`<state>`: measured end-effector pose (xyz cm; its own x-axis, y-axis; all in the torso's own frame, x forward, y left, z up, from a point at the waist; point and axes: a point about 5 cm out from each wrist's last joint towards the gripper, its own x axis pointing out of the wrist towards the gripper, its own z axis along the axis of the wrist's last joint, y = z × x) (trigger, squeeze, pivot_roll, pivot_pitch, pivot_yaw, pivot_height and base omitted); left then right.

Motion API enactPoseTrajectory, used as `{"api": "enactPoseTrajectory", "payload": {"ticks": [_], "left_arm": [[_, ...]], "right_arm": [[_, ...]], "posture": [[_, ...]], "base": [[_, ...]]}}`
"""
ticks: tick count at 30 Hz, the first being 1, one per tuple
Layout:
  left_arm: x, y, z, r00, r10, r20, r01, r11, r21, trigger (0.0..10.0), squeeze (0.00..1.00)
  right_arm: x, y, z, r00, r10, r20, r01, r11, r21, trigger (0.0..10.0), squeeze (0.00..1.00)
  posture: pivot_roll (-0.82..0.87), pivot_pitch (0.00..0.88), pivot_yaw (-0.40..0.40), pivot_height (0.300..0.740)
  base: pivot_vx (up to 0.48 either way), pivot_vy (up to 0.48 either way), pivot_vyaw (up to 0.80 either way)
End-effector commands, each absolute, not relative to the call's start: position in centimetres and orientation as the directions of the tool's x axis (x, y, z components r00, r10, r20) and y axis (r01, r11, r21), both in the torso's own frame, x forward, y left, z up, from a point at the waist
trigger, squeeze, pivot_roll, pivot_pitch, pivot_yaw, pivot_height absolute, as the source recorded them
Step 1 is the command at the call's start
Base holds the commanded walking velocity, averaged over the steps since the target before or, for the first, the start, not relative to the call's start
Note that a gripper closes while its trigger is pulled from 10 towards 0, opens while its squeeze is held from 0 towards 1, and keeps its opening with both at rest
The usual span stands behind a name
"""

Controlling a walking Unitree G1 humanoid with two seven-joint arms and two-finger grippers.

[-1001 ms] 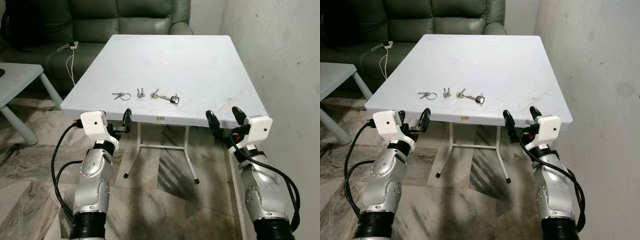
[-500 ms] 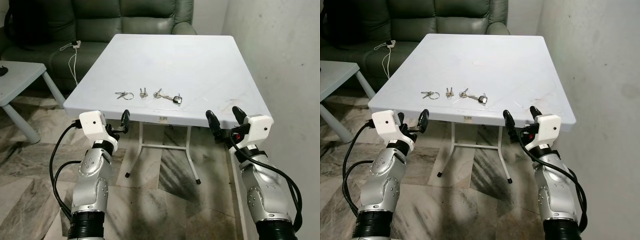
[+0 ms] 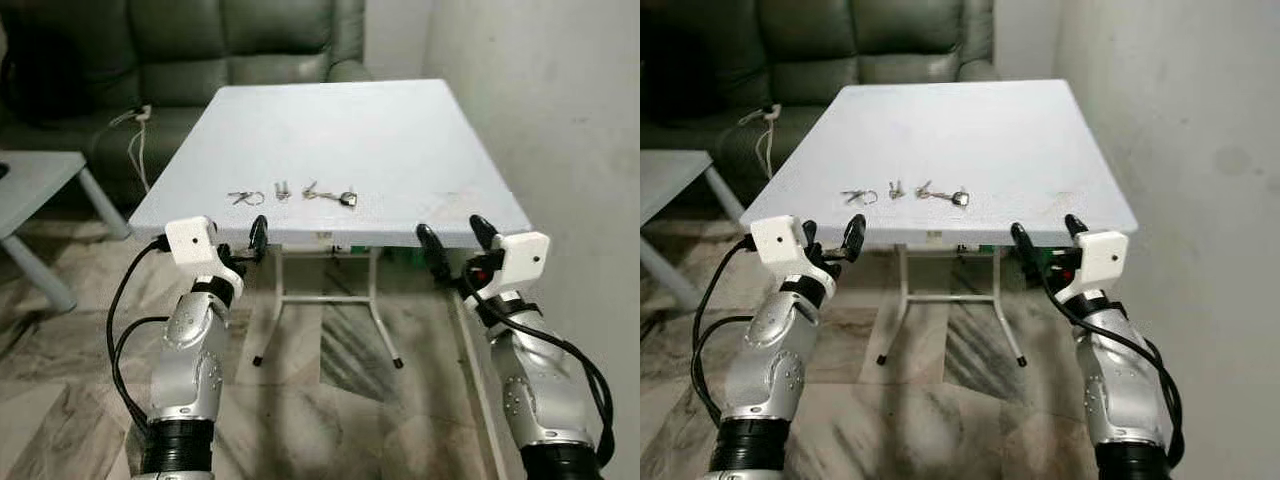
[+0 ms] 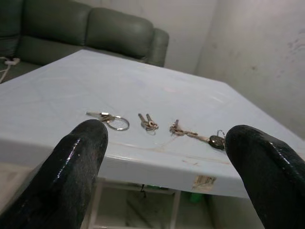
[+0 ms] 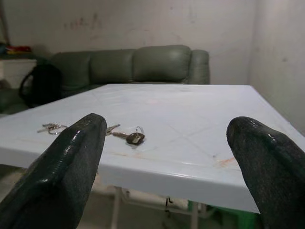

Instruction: Hang keys on a hook

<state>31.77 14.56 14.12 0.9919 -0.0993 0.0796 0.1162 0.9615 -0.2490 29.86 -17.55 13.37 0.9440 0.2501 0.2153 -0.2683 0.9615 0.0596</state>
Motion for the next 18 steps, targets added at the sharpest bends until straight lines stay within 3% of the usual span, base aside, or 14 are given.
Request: {"api": "enactPoseTrajectory", "payload": {"ticks": [1, 18], "left_arm": [[31.79, 15.57, 14.27, 0.995, -0.069, 0.076, 0.086, 0.967, -0.241, 10.0, 0.0], [31.9, 15.6, 14.33, 0.995, -0.064, 0.078, 0.081, 0.965, -0.251, 10.0, 0.0]], "right_arm": [[30.02, -16.53, 14.08, 0.931, 0.277, 0.236, -0.298, 0.953, 0.06, 10.0, 0.0], [30.12, -16.63, 14.4, 0.929, 0.284, 0.236, -0.304, 0.951, 0.051, 10.0, 0.0]], "posture": [[-0.07, 0.0, -0.017, 0.74], [-0.08, 0.0, -0.023, 0.74]], "base": [[0.0, 0.398, 0.0], [0.0, 0.398, 0.0]]}}
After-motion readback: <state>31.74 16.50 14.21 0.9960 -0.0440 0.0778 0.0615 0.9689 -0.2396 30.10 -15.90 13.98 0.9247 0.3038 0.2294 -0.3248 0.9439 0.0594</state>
